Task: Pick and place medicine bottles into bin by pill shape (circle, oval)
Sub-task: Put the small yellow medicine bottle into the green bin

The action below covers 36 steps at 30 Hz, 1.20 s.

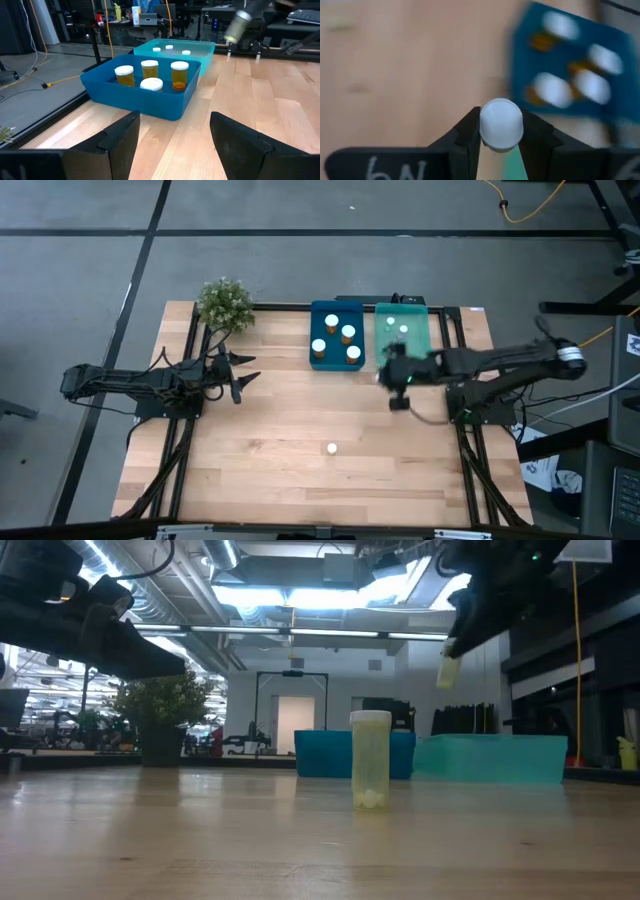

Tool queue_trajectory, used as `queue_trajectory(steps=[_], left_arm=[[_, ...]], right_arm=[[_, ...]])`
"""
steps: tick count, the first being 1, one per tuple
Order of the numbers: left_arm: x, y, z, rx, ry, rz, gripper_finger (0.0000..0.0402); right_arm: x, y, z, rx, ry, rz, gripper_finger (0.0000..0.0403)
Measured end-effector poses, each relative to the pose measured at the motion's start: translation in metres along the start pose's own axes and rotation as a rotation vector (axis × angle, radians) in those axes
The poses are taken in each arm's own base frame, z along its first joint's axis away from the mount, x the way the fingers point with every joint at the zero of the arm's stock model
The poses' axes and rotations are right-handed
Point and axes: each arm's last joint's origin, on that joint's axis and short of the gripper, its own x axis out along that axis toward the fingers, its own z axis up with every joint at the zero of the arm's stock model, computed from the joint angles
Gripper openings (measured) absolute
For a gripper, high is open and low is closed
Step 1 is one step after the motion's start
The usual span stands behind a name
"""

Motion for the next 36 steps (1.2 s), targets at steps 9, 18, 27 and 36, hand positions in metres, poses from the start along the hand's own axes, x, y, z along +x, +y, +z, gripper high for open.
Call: queue_trajectory(steps=[9,18,27,36], left_arm=[[0.000,0.000,0.000,0.000,0.001,0.000,0.0234],[0.000,0.000,0.000,0.001,0.001,0.000,0.0234],[0.000,0.000,0.000,0.001,0.001,0.000,0.0234],[0.000,0.000,0.000,0.000,0.001,0.000,0.0234]], right_arm=[[-0.021,-0.065,-0.035,0.380,0.035,-0.321,0.0110],[0.002,-0.085,-0.085,0.627,0.201,-0.450,0.0109],[0.025,-0.091,-0.112,0.709,0.122,-0.340,0.0108],[0.026,-0.098,-0.123,0.751,0.115,-0.325,0.0108]])
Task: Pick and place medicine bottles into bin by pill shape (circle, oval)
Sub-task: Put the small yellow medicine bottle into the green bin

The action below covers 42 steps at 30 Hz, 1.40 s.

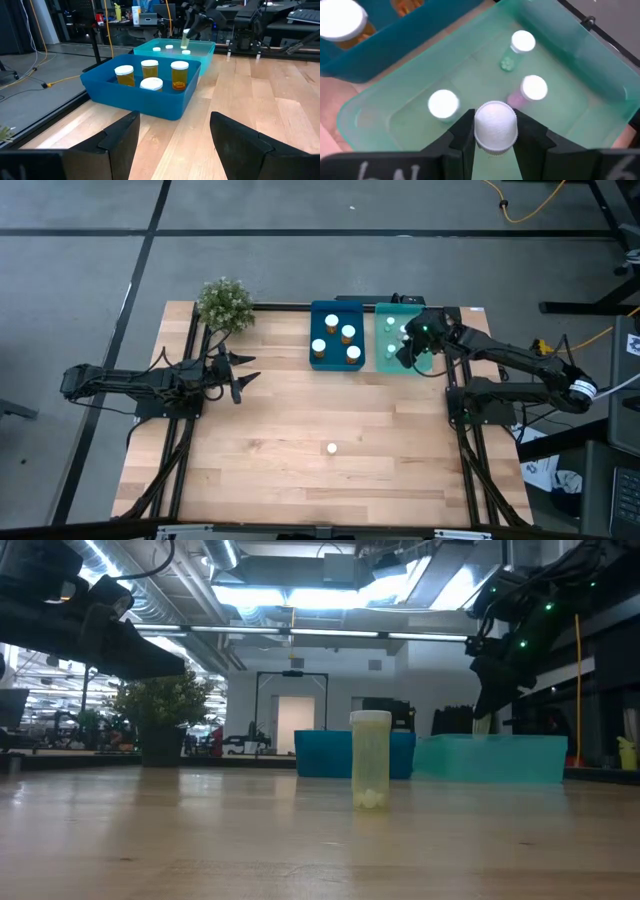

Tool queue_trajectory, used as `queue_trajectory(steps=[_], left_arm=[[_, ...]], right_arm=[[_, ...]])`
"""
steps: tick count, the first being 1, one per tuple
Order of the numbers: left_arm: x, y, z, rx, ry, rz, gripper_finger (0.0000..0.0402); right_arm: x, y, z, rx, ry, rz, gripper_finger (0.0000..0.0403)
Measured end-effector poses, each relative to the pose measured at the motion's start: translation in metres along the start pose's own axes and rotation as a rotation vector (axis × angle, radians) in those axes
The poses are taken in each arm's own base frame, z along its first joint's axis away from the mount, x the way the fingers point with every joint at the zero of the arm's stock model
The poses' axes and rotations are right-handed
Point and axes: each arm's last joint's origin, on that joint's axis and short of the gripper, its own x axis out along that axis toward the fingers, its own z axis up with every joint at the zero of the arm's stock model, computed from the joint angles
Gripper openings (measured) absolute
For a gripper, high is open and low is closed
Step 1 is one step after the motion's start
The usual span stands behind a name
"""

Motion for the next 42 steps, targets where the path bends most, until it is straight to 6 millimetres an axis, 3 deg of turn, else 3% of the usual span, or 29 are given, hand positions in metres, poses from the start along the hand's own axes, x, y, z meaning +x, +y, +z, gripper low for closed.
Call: queue_trajectory(steps=[6,20,42], left_arm=[[0.000,0.000,0.000,0.000,0.000,0.000,0.0234],[0.000,0.000,0.000,0.000,0.000,0.000,0.0234],[0.000,0.000,0.000,0.000,0.000,0.000,0.0234]], right_arm=[[0.006,-0.001,-0.001,0.002,0.032,-0.005,0.0109],[0.043,0.004,0.000,-0.031,0.104,-0.006,0.0110],[0.054,-0.007,-0.001,0.042,0.125,-0.010,0.0110]])
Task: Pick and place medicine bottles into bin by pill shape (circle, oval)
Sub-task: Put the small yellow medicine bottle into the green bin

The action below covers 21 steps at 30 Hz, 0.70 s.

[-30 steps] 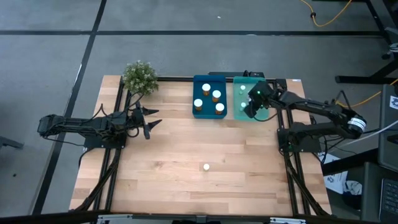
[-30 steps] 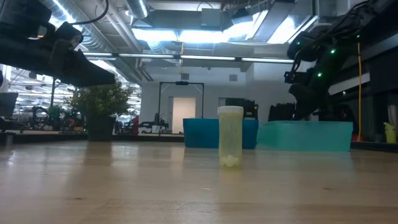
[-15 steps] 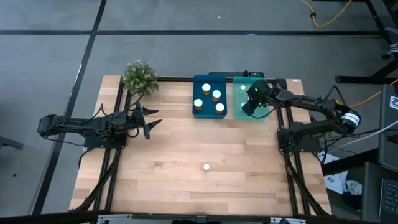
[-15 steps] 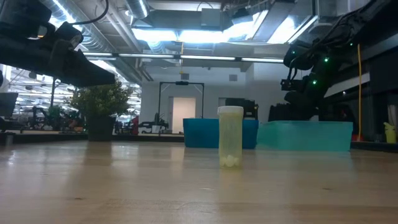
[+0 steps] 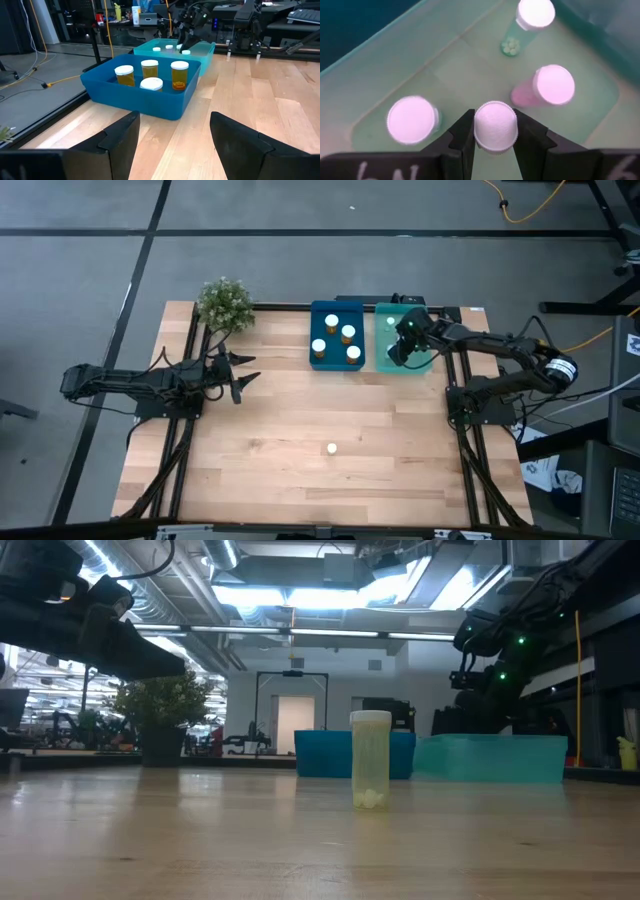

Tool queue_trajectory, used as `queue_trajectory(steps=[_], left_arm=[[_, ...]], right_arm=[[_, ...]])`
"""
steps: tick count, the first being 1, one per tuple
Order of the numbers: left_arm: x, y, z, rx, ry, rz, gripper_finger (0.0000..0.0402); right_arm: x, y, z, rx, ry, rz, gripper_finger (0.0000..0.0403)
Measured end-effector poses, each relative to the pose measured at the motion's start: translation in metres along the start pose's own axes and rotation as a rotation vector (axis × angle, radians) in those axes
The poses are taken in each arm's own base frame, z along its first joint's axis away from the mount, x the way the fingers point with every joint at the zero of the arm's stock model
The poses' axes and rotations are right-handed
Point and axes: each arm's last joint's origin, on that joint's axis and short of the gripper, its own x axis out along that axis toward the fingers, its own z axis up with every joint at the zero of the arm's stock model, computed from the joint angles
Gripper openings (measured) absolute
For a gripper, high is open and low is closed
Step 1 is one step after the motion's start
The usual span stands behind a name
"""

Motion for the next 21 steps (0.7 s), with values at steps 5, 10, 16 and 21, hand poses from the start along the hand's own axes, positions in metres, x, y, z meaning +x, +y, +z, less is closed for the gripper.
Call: queue_trajectory(steps=[5,10,16,21], left_arm=[[0.000,0.000,0.000,0.000,0.000,0.000,0.0234],[0.000,0.000,0.000,0.000,0.000,0.000,0.0234],[0.000,0.000,0.000,0.000,0.000,0.000,0.0234],[0.000,0.000,0.000,0.000,0.000,0.000,0.0234]], right_arm=[[0.010,0.001,0.002,-0.003,0.002,-0.003,0.0110],[0.013,0.002,0.004,-0.001,-0.016,-0.005,0.0110],[0.013,0.002,0.004,-0.002,-0.015,-0.008,0.0111],[0.013,0.002,0.004,0.001,-0.015,-0.008,0.0124]])
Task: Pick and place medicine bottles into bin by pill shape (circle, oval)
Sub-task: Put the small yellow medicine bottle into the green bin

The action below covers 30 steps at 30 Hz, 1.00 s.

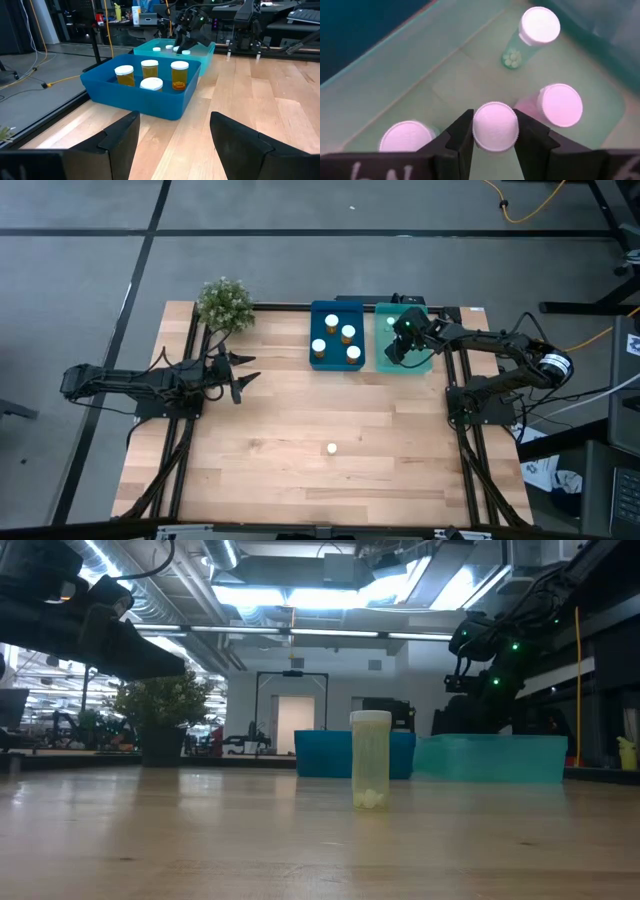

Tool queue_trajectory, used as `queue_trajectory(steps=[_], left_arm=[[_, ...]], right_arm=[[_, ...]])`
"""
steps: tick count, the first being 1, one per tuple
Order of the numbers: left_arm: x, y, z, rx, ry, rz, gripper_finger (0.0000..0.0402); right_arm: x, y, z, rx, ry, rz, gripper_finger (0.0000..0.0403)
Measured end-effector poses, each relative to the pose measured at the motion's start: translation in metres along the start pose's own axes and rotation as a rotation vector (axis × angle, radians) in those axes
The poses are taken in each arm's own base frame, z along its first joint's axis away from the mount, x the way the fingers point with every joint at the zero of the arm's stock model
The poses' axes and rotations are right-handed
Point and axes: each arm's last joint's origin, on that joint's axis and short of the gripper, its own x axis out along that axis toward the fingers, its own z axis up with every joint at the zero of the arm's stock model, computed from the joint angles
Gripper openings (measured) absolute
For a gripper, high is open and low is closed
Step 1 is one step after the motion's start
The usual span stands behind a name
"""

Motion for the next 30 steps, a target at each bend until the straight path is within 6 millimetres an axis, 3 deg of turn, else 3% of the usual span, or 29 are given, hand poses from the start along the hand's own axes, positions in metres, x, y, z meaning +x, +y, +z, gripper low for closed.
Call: queue_trajectory(steps=[12,30], left_arm=[[0.000,0.000,0.000,0.000,0.000,0.000,0.0234],[0.000,0.000,0.000,0.000,0.000,0.000,0.0234]], right_arm=[[-0.001,0.000,0.001,-0.004,0.010,-0.002,0.0173],[-0.005,-0.001,0.004,-0.007,0.055,-0.003,0.0176]])
